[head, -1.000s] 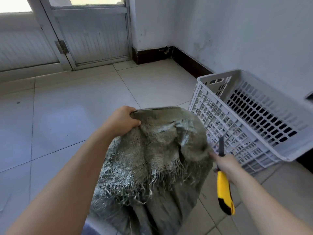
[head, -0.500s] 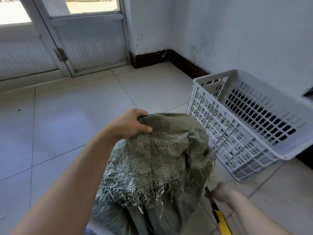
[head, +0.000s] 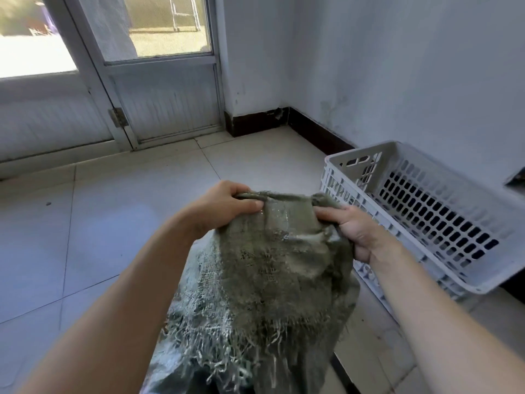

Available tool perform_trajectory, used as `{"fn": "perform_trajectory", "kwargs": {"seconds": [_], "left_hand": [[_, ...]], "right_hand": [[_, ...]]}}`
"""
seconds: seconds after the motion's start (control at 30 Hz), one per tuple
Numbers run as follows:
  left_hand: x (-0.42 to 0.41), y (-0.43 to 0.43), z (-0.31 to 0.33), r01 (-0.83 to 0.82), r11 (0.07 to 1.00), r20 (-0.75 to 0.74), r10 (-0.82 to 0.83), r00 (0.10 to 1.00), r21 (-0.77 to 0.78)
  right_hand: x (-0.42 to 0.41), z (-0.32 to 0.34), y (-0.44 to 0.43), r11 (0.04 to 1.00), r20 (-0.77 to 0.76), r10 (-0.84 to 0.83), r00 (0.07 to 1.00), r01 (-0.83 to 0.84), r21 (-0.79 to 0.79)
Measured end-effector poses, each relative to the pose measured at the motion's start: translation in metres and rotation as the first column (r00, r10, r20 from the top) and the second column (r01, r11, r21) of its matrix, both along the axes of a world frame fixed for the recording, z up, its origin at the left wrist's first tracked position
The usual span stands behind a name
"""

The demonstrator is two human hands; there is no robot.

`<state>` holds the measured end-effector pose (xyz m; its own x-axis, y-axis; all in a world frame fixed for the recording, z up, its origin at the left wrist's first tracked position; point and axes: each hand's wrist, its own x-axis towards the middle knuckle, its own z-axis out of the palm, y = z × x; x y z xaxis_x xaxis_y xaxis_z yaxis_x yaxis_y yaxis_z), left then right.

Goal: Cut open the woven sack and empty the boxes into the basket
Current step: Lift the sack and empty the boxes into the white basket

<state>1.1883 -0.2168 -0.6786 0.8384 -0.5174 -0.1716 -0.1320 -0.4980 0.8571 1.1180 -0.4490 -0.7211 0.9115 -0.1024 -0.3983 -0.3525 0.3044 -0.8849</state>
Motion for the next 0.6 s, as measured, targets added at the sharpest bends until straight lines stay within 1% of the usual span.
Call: {"fn": "perform_trajectory", "kwargs": {"seconds": [0.07,0.13,0.17,0.2,0.23,0.27,0.3,0.33,0.37,0.4,0.43,0.47,0.5,0.53,0.57,0.6], "left_hand": [[0.004,0.003,0.009,-0.102,0.994,0.022,0.103,0.994,-0.041],[0.011,0.006,0.018,-0.181,0.981,-0.020,0.180,0.984,-0.074],[0.014,0.008,0.022,-0.172,0.985,-0.034,0.171,0.985,-0.030],[0.019,0.009,0.026,-0.106,0.992,-0.050,0.109,0.993,0.064],[0.022,0.010,0.030,0.011,0.985,-0.110,0.008,0.994,0.171],[0.023,0.010,0.032,0.144,0.955,-0.215,-0.089,0.973,0.258],[0.021,0.010,0.034,0.269,0.917,-0.333,-0.166,0.928,0.293],[0.020,0.009,0.033,0.363,0.887,-0.408,-0.230,0.884,0.287],[0.020,0.008,0.031,0.416,0.869,-0.427,-0.281,0.859,0.266],[0.018,0.007,0.031,0.418,0.870,-0.380,-0.306,0.873,0.260],[0.020,0.005,0.033,0.361,0.902,-0.284,-0.292,0.914,0.238],[0.022,0.004,0.038,0.261,0.945,-0.175,-0.228,0.958,0.196],[0.026,0.003,0.044,0.125,0.981,-0.069,-0.116,0.991,0.150],[0.032,0.001,0.051,-0.008,0.995,0.025,0.006,1.000,0.097],[0.037,0.000,0.059,-0.112,0.992,0.127,0.104,0.987,0.058],[0.042,-0.003,0.066,-0.186,0.980,0.246,0.166,0.955,0.063]], "right_hand": [[0.007,0.016,-0.007,0.995,0.094,-0.090,0.992,0.087,0.039],[0.014,0.032,-0.017,0.990,0.172,-0.138,0.975,0.135,0.031],[0.016,0.040,-0.019,0.989,0.212,-0.150,0.966,0.150,0.019],[0.018,0.047,-0.021,0.985,0.261,-0.167,0.951,0.171,0.010],[0.020,0.055,-0.022,0.981,0.307,-0.182,0.934,0.192,-0.001],[0.023,0.060,-0.021,0.975,0.350,-0.209,0.913,0.221,0.004],[0.024,0.066,-0.019,0.969,0.383,-0.236,0.893,0.247,0.021],[0.027,0.069,-0.018,0.963,0.408,-0.263,0.874,0.265,0.053],[0.029,0.072,-0.016,0.956,0.420,-0.286,0.862,0.285,0.067],[0.032,0.073,-0.016,0.948,0.427,-0.306,0.851,0.315,0.051],[0.034,0.074,-0.018,0.933,0.433,-0.333,0.838,0.359,0.024],[0.036,0.075,-0.020,0.916,0.439,-0.359,0.824,0.402,-0.005],[0.038,0.076,-0.023,0.896,0.438,-0.379,0.815,0.442,-0.046],[0.039,0.077,-0.025,0.873,0.441,-0.381,0.813,0.473,-0.118],[0.040,0.078,-0.025,0.841,0.450,-0.371,0.813,0.499,-0.208],[0.040,0.080,-0.026,0.799,0.460,-0.354,0.814,0.519,-0.304]]}}
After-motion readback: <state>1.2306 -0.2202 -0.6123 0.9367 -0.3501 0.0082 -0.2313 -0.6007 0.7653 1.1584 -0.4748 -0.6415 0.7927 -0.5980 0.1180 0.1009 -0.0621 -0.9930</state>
